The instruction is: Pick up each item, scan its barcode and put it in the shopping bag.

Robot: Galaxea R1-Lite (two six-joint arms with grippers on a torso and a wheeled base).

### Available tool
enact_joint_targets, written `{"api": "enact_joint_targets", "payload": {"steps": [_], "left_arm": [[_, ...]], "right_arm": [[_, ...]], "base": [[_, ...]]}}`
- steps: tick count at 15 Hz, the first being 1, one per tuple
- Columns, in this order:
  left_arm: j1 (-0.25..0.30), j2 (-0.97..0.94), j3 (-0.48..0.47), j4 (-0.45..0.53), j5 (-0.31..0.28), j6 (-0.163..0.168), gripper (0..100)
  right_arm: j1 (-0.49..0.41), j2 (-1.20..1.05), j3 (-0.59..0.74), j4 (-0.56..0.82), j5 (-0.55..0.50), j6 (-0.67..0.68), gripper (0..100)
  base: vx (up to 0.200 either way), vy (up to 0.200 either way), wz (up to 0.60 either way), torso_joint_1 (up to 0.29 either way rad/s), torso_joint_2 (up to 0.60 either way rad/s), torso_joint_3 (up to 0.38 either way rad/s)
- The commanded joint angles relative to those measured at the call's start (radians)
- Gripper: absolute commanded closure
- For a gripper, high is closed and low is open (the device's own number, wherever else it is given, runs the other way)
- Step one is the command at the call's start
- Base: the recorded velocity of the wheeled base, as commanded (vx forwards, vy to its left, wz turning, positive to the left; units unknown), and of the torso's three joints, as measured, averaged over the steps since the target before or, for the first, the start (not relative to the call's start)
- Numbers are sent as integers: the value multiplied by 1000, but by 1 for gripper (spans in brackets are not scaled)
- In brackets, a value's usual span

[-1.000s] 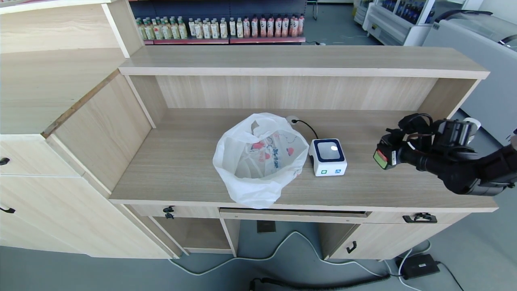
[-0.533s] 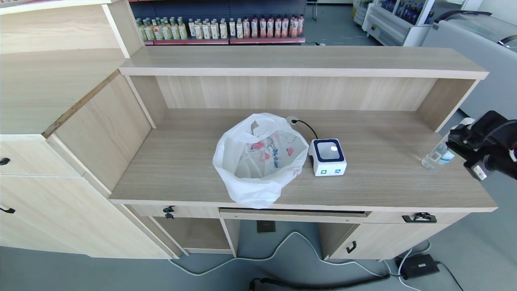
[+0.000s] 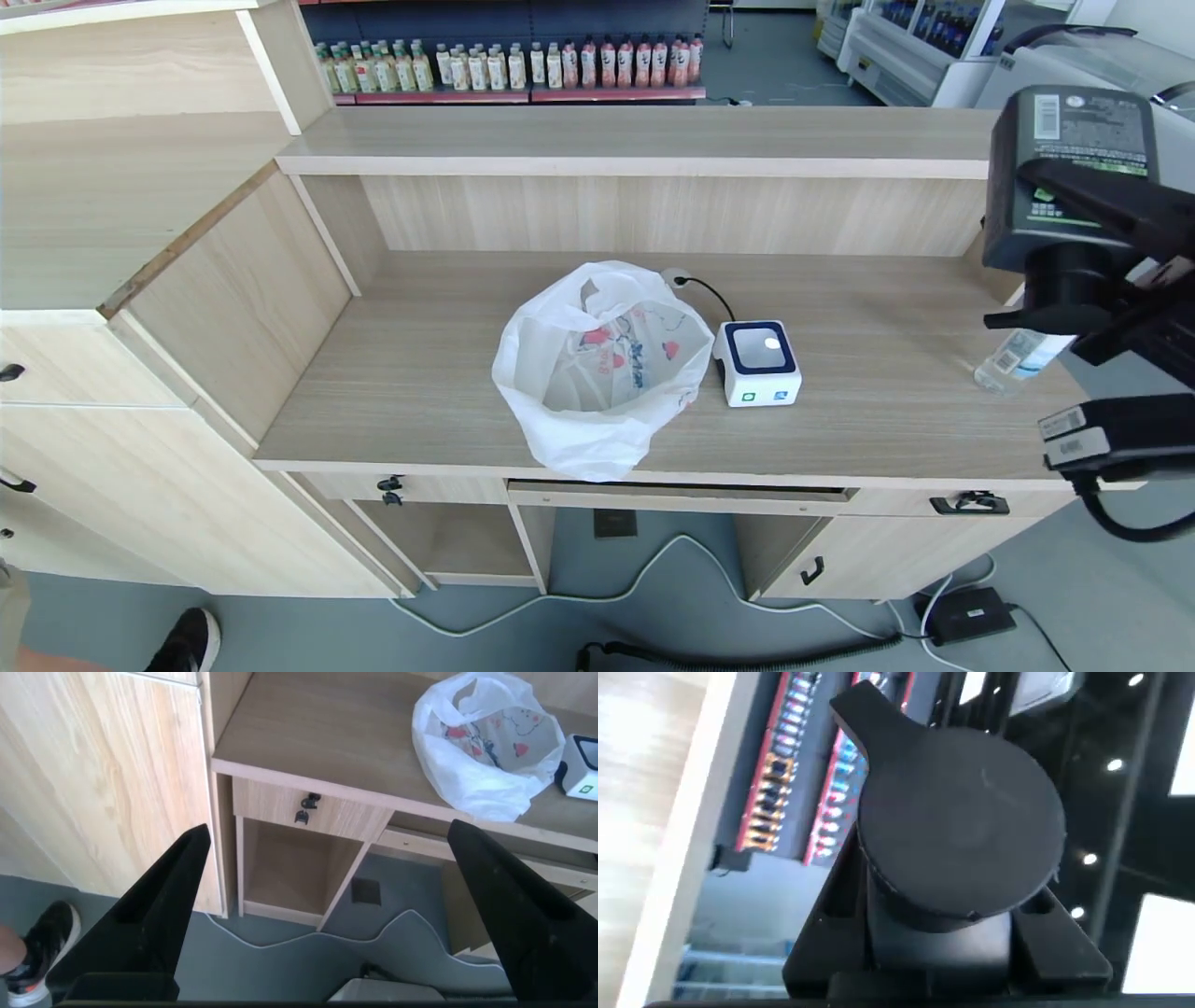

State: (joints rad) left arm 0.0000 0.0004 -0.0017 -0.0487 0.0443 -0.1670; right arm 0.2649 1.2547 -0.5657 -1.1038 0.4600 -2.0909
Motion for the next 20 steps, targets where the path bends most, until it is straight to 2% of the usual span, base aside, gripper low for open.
{"api": "enact_joint_targets", "payload": {"steps": [1, 3, 4, 7, 10, 13, 14, 15, 20], "left_arm": [[0, 0, 0, 0, 2, 0, 0], [0, 0, 0, 0, 0, 0, 0], [0, 0, 0, 0, 0, 0, 0], [0, 0, 0, 0, 0, 0, 0], [0, 0, 0, 0, 0, 0, 0], [0, 0, 0, 0, 2, 0, 0], [0, 0, 0, 0, 0, 0, 0], [0, 0, -1, 0, 0, 0, 0], [0, 0, 0, 0, 0, 0, 0]], "right_arm": [[286, 34, 50, -79, 40, -242, 100], [310, 0, 60, -16, 108, -287, 100], [361, -15, 56, 33, 138, -313, 100], [407, -21, 61, 70, 273, -339, 100], [455, -55, 56, 173, 287, -331, 100], [461, -77, 56, 386, 312, -339, 100], [456, -84, 50, 524, 313, -342, 100], [455, -97, 47, 573, 313, -357, 100], [476, -126, 23, 556, 316, -382, 100]], "base": [[0, 0, 0, 0, 0, 0], [0, 0, 0, 0, 0, 0], [0, 0, 0, 0, 0, 0], [0, 0, 0, 0, 0, 0], [0, 0, 0, 0, 0, 0], [0, 0, 0, 0, 0, 0], [0, 0, 0, 0, 0, 0], [0, 0, 0, 0, 0, 0], [0, 0, 0, 0, 0, 0]]}}
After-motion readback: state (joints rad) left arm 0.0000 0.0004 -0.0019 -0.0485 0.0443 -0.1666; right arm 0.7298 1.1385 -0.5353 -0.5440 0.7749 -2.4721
